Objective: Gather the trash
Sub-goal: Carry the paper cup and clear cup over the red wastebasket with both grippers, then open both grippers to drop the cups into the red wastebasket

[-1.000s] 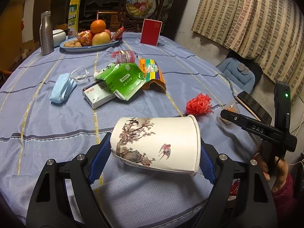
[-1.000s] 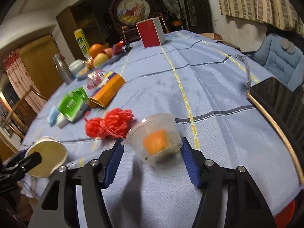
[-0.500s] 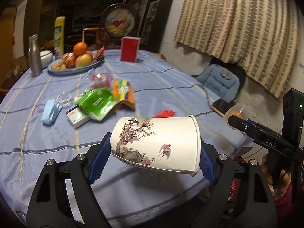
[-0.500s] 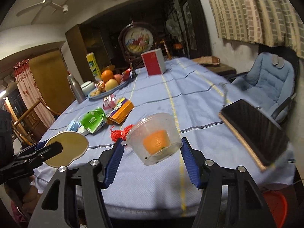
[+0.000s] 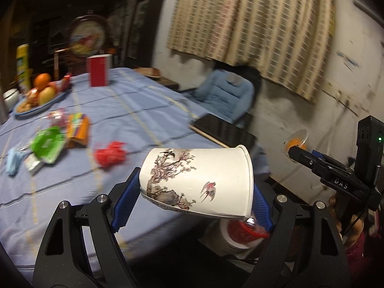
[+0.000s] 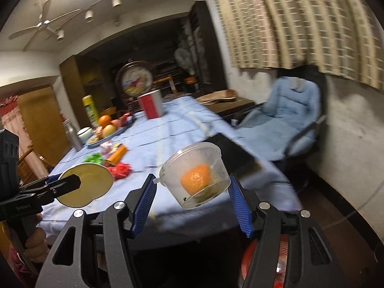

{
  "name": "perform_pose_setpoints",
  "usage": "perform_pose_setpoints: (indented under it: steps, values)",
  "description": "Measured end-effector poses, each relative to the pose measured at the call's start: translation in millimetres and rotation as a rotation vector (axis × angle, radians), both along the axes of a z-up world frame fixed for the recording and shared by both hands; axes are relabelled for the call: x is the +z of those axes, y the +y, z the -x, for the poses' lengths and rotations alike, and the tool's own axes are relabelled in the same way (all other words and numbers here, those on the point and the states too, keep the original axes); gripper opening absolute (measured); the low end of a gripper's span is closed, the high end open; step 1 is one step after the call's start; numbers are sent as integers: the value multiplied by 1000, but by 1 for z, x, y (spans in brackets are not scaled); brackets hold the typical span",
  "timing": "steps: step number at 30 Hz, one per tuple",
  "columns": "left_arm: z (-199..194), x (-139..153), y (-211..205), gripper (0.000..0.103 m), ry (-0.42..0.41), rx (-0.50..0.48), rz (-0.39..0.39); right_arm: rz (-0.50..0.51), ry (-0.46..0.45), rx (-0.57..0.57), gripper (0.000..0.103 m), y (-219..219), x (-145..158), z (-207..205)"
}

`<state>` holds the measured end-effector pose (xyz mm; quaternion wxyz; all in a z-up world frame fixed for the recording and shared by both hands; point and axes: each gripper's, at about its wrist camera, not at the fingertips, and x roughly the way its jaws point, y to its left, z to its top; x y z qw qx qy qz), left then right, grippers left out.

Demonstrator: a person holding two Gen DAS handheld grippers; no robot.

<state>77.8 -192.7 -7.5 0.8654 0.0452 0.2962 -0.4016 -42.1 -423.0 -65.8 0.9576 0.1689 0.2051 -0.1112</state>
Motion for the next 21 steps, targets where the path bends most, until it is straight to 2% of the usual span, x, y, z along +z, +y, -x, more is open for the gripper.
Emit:
perform_pose_setpoints:
  steps: [3, 6, 10, 14, 16, 17, 21]
  values:
    - [14, -6, -30, 79, 16, -78, -14, -13, 32, -64, 61, -22, -17, 21]
    - [24, -14, -59, 79, 44, -156, -22, -57, 97, -134, 61, -51, -48, 41]
    - [34, -28, -99, 79, 69, -237, -54, -148, 184, -186, 61, -81, -93, 48]
    - [36, -42, -131, 79, 93, -291, -98, -224, 272, -188, 61, -100, -135, 43]
    - [37, -51, -145, 79, 107, -313, -121, -256, 305, -192, 74, -106, -152, 38]
    - [36, -54, -150, 79, 112, -320, -132, -267, 306, -199, 77, -108, -157, 38]
    - [38, -71, -178, 79, 132, -356, -183, -303, 287, -234, 78, -123, -166, 44]
